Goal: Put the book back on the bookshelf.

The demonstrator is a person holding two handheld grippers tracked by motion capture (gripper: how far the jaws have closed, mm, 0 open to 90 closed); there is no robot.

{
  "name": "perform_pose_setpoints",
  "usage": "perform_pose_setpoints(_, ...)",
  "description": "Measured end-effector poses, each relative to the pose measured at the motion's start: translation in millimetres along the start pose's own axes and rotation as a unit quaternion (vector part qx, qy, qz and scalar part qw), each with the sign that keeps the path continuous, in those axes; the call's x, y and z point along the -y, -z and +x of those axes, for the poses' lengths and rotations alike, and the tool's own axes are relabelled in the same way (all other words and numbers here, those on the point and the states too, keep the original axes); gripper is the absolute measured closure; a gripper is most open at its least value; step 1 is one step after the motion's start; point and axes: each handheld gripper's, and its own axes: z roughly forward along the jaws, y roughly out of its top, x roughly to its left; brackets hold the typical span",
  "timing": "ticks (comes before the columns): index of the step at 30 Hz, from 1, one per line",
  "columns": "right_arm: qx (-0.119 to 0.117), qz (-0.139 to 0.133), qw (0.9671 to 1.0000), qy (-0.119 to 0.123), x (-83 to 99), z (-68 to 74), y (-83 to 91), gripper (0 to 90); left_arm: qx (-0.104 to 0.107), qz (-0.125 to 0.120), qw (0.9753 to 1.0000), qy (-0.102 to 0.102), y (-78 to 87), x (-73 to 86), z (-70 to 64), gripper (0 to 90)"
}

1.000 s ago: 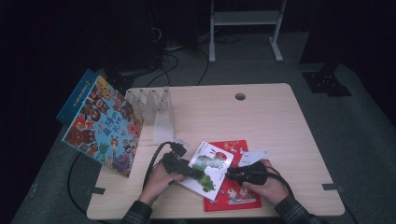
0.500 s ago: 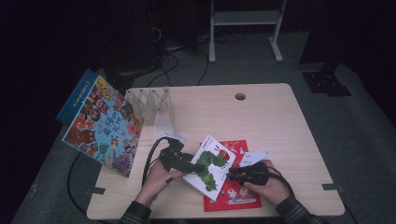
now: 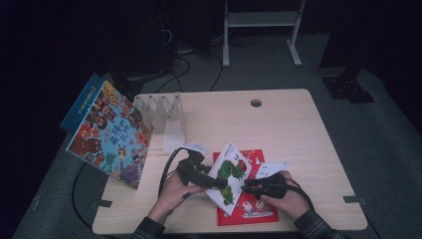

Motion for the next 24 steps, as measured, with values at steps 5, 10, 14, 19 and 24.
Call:
perform_pose_setpoints(5, 0.000, 0.000, 1.0000, 0.000, 0.2, 0.4, 0.3, 69.8, 0.001, 0.006, 1.0000, 0.005, -1.1, -1.2, 0.4, 38.0)
perform_pose_setpoints(10, -0.005, 0.001, 1.0000, 0.004, 1.0, 4.0, 1.0, 68.5, -0.004, 0.010, 0.9998, 0.018, -1.1, -2.5, 3.8, 53.6)
perform_pose_setpoints(14, -0.007, 0.001, 1.0000, 0.002, 0.5, 4.9, 0.3, 68.3, -0.029, 0.024, 0.9988, 0.032, -0.6, -4.6, 3.9, 60.4)
perform_pose_setpoints(19, -0.008, 0.000, 1.0000, 0.005, 0.3, 5.6, -0.3, 67.4, -0.041, 0.030, 0.9976, 0.047, 1.0, -6.9, 4.6, 65.4)
perform_pose_setpoints(24, -0.011, -0.001, 0.9999, 0.007, 0.0, 6.1, -0.9, 65.5, -0.050, 0.034, 0.9972, 0.043, 5.2, -11.6, 2.1, 69.2)
